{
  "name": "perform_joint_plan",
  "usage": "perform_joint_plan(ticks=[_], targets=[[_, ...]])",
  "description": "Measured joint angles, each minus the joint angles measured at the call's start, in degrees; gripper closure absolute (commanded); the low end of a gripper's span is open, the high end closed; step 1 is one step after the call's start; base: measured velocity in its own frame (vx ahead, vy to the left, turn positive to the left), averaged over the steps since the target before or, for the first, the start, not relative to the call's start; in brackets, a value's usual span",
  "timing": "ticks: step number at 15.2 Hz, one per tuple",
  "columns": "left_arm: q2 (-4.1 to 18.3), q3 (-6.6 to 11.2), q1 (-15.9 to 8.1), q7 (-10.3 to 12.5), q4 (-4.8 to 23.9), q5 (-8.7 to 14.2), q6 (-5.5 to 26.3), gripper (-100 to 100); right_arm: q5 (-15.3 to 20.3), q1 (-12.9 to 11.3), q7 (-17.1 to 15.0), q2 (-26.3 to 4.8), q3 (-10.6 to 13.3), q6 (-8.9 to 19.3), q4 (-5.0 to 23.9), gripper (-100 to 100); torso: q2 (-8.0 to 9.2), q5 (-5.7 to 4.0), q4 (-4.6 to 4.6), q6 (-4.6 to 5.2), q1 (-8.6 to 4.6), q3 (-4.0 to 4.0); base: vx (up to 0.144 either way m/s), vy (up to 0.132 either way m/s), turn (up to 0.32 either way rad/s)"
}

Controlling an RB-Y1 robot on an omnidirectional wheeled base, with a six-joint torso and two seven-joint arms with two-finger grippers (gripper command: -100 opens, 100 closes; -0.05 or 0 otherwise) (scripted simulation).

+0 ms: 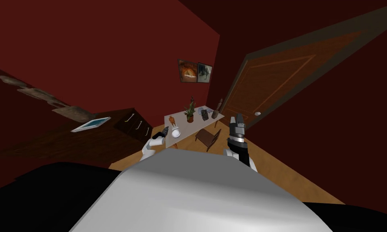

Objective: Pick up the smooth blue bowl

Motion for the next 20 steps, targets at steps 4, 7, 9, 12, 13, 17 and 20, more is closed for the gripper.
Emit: perform_joint_plan(ticks=[4, 7, 9, 12, 13, 17, 20], targets=[[0.1, 0.73, -1.3, -0.5, 2.4, 0.7, 4.7, -100, 0.0, 0.0, 0.0, 0.0, 0.0, 0.0, 0.0, 0, 0.0, -0.01, 0.0, -0.01, -0.01, 0.0, 0.025, 0.006, -0.12], [0.3, 1.22, -1.7, -1.0, 4.3, 1.7, 8.7, -100, 0.0, 0.0, 0.0, 0.0, 0.0, 0.0, 0.0, 0, 0.0, 0.0, -0.01, -0.04, 0.02, 0.0, 0.025, 0.01, -0.085], [0.6, 1.49, -2.9, -1.5, 7.3, 2.4, 10.3, -100, 0.0, 0.0, 0.0, 0.0, 0.0, 0.0, 0.0, 0, -0.01, 0.0, -0.01, -0.01, 0.01, -0.01, 0.018, 0.007, -0.078], [0.9, 2.0, -3.4, -1.8, 8.8, 3.3, 13.4, -100, 0.0, 0.0, 0.0, 0.0, 0.0, 0.0, 0.0, 0, 0.01, -0.01, 0.0, -0.02, 0.0, 0.01, 0.024, 0.008, -0.12], [1.2, 2.22, -3.8, -2.1, 10.1, 4.0, 14.4, -100, 0.0, 0.0, 0.0, 0.0, 0.0, 0.0, 0.0, 0, -0.01, 0.0, 0.0, -0.01, 0.01, 0.0, 0.028, 0.014, -0.138], [1.1, 2.78, -4.6, -2.4, 11.9, 4.5, 19.0, -100, 0.0, 0.0, 0.0, 0.0, 0.0, 0.0, 0.0, 0, 0.02, -0.01, 0.0, -0.02, -0.02, 0.01, 0.021, 0.007, -0.088], [1.8, 3.43, -5.7, -3.3, 15.3, 6.2, 22.3, -100, 0.0, 0.0, 0.0, 0.0, 0.0, 0.0, 0.0, 0, -0.01, 0.0, 0.0, -0.01, 0.01, -0.01, 0.025, 0.011, -0.113]])
